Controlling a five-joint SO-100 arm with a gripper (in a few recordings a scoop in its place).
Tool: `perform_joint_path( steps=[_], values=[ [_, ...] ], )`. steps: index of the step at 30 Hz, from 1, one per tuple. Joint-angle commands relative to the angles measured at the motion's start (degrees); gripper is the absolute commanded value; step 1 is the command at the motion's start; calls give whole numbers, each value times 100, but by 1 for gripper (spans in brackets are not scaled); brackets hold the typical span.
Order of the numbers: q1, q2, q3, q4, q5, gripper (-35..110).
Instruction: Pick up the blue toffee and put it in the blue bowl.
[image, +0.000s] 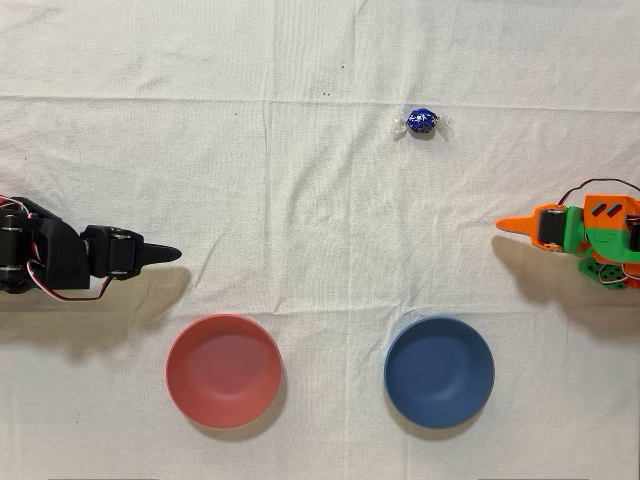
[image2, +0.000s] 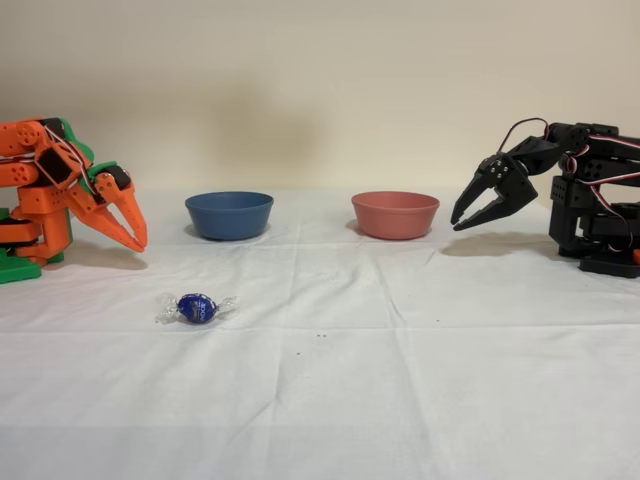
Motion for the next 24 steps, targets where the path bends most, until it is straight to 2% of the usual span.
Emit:
perform_joint_path(
  steps=[1, 5, 11, 24],
  values=[
    [79, -18, -88, 79, -62, 0],
    [-9, -18, -88, 79, -105, 0],
    [-694, -18, -88, 114, -510, 0],
    [-431, -18, -88, 114, -360, 0]
  ],
)
